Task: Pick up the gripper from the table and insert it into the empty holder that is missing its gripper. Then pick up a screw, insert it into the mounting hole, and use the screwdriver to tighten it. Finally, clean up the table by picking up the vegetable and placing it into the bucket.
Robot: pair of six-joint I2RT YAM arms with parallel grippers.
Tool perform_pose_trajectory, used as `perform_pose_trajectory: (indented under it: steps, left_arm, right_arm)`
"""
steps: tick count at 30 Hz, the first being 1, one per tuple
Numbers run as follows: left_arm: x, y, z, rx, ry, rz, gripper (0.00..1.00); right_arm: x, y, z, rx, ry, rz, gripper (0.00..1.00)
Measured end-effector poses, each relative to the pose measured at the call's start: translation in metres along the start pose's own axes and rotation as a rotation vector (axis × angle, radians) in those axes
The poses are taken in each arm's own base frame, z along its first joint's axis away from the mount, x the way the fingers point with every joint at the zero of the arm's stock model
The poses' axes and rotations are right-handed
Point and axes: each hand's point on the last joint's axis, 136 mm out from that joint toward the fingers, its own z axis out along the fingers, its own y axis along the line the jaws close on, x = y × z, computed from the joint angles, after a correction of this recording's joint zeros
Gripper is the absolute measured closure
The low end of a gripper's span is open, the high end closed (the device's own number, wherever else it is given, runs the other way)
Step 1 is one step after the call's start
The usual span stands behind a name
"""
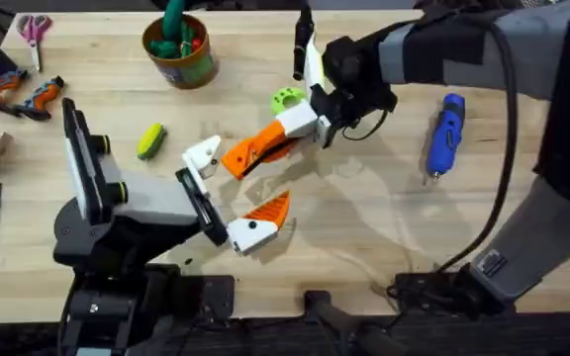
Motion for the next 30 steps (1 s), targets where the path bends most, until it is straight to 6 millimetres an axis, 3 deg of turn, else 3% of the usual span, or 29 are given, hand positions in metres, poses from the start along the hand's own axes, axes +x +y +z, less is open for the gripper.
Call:
perform_pose_trajectory:
  steps: [30]
  left_arm:
    - [0.0,0.002,0.0,-0.011,-0.001,0.004,0.015]
  right_arm:
    - [-0.022,-0.003,0.015,0.0,0.024,0.001,0.99]
